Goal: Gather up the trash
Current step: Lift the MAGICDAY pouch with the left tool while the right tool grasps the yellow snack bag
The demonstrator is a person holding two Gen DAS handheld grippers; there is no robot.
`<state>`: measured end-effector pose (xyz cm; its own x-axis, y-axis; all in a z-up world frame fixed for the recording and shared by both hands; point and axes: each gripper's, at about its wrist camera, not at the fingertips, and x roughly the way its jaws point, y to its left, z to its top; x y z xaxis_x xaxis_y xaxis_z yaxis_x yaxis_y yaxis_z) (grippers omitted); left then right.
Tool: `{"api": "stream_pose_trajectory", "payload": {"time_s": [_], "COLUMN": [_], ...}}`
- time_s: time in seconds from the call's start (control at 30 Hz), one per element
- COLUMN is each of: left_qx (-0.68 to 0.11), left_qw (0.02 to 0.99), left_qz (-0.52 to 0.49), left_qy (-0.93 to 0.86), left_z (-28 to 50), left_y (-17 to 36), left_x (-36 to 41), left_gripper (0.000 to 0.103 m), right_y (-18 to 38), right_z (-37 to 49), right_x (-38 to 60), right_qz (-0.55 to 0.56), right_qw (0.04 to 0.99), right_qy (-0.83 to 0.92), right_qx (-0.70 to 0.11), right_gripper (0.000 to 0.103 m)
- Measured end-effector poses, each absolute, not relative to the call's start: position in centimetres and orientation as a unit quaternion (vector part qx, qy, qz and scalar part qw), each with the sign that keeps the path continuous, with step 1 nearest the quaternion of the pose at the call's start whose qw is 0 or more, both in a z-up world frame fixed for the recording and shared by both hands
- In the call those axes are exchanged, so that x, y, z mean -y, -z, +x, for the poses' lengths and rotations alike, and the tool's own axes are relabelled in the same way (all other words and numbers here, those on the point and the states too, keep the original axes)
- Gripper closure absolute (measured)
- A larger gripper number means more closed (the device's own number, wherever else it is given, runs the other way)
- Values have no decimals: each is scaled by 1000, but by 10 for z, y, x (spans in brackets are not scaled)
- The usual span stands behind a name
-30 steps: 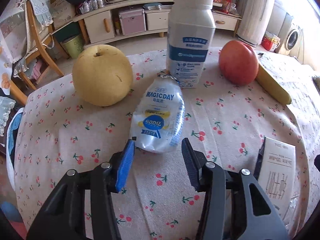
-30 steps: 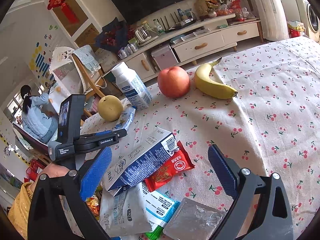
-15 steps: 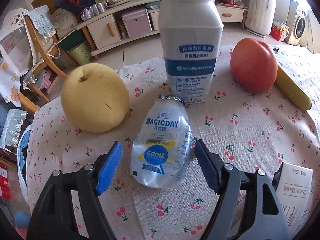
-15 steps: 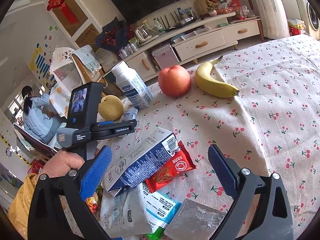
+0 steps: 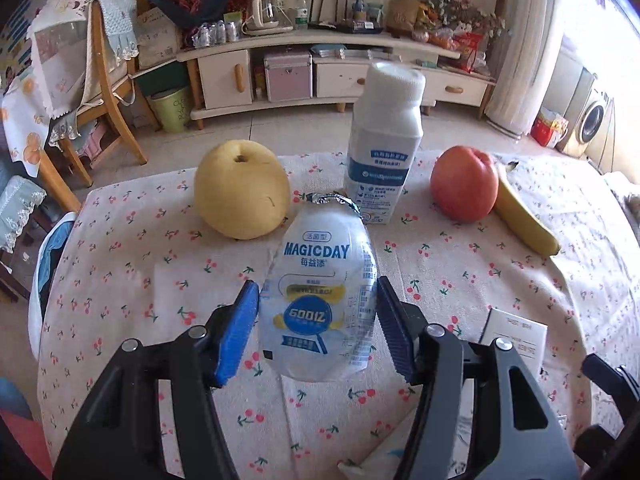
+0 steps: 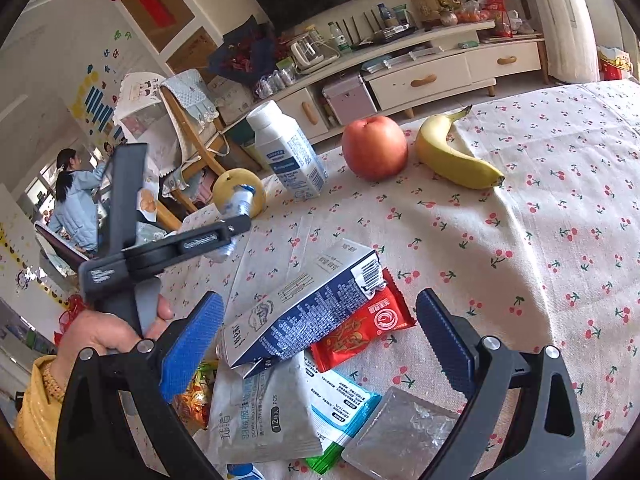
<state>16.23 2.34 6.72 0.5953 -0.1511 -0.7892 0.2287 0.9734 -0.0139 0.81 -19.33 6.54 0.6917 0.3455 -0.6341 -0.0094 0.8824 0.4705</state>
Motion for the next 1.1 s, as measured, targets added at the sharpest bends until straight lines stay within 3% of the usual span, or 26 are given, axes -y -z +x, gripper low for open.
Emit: {"api": "stream_pose_trajectory", "payload": {"time_s": [0.23, 0.53, 0.6, 0.77, 0.87, 1.1], "left_qx": [-400, -405, -402, -387, -379, -388], "left_qw": [910, 909, 910, 914, 917, 912], "left_qz": [-35, -82, -89, -109, -111, -123], "left_qy": [101, 56, 53, 53, 57, 57], "left_z": [98, 3, -13, -34, -40, -41], "left_y": [-108, -88, -82, -75, -71, -57], "left_x": [-85, -162, -174, -203, -216, -239], "left_gripper": [43, 43, 43, 43, 42, 42], "right_y": [-71, -80, -78, -66, -58, -43], "right_z": [5, -15, -19, -20, -17, -15], "right_x": [165, 82, 64, 33, 19, 0], "right_qz": [204, 124, 95, 43, 21, -31], "right_qw": [884, 868, 869, 868, 863, 868], "right_qy": [-163, -271, -271, -260, -252, -206], "right_qx": [-388, -397, -404, -421, -437, -451], "right_gripper": [7, 8, 23, 29, 44, 45]}}
